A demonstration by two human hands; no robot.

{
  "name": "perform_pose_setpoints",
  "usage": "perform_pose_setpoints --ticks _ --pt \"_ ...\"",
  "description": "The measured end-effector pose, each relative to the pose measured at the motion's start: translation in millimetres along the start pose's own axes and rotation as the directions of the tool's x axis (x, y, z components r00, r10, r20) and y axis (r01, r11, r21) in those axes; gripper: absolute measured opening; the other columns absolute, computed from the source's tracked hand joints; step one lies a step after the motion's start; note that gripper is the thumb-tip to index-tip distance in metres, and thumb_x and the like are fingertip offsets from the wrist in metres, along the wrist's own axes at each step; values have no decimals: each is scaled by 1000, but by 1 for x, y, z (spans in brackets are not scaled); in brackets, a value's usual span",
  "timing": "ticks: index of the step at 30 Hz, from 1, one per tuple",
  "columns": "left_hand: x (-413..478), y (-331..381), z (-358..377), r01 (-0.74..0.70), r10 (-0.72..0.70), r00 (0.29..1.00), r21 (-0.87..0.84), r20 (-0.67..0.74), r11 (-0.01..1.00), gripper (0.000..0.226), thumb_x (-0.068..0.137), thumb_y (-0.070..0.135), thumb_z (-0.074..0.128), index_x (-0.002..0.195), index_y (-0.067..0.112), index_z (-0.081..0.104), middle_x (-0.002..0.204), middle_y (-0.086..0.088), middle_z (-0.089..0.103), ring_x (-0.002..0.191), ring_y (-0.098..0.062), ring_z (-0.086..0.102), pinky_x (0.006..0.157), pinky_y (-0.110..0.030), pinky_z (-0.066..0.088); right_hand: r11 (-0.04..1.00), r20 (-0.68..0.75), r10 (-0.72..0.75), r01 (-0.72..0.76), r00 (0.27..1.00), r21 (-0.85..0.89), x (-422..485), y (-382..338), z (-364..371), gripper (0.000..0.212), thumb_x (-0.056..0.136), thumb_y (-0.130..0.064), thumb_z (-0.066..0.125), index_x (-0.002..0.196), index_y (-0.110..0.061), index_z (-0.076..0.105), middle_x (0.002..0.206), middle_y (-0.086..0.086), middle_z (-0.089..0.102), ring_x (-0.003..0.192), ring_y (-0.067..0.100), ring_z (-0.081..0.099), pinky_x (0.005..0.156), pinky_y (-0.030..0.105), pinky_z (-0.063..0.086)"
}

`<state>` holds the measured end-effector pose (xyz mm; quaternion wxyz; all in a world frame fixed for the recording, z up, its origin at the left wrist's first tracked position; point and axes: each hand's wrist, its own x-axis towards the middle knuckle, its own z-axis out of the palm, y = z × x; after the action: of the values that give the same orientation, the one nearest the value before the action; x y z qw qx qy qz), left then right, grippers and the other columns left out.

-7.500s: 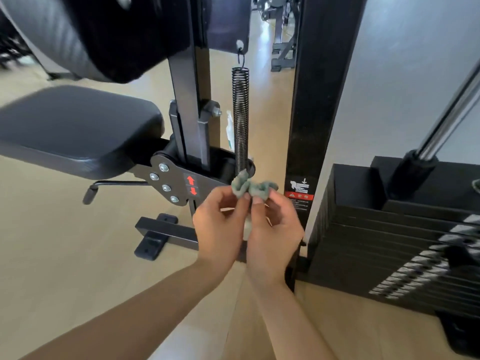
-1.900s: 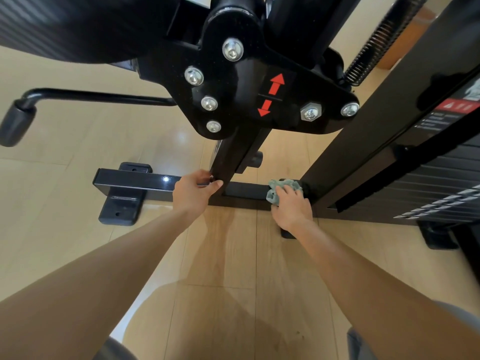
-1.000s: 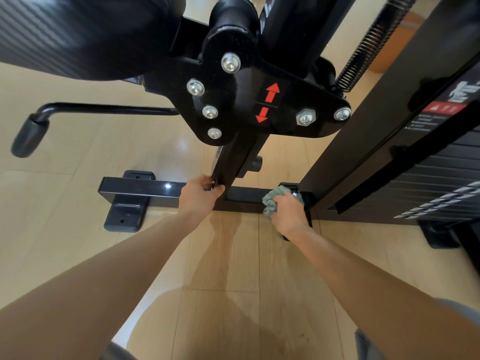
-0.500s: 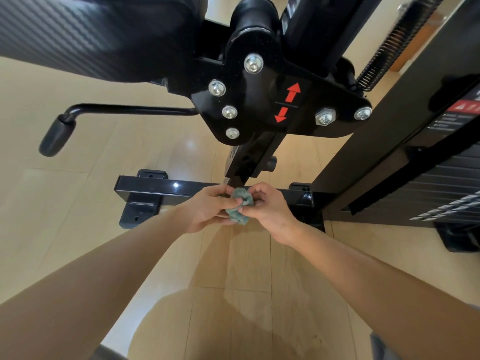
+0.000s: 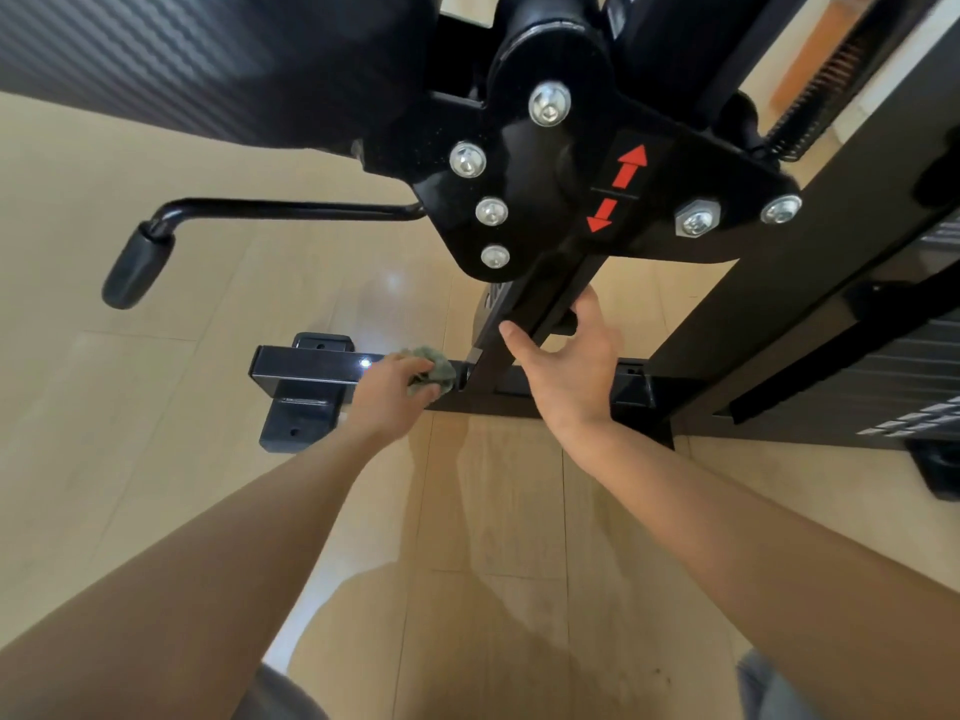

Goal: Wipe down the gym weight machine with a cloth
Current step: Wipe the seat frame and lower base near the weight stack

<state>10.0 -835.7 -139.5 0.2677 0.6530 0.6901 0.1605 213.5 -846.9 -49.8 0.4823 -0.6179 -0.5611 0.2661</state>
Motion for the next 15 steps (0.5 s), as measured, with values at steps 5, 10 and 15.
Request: perform_pose_setpoints --ticks 5,10,15 --pt "8 -7 12 -114 111 993 175 30 978 32 97 28 63 129 23 69 137 -6 61 123 -30 52 103 -44 46 993 -76 -50 42 996 -107 2 12 9 55 79 -44 80 125 -27 57 103 -16 66 108 17 56 91 14 41" --pt "8 -51 -10 87 -54 989 238 -139 967 24 96 26 62 115 23 75 121 -10 66 108 -34 55 84 -45 52 991 -93 -64 52 994 -127 0 17 11 60 78 -46 80 129 -25 58 106 -15 64 110 13 49 90 18 46" --pt "5 -96 -34 446 -414 867 60 -276 893 24 90 21 59 109 12 71 118 -19 58 104 -41 56 80 -40 42 996 -125 -57 47 991 -77 -1 21 16 61 77 -46 80 130 -26 58 110 -17 63 114 13 47 90 39 54"
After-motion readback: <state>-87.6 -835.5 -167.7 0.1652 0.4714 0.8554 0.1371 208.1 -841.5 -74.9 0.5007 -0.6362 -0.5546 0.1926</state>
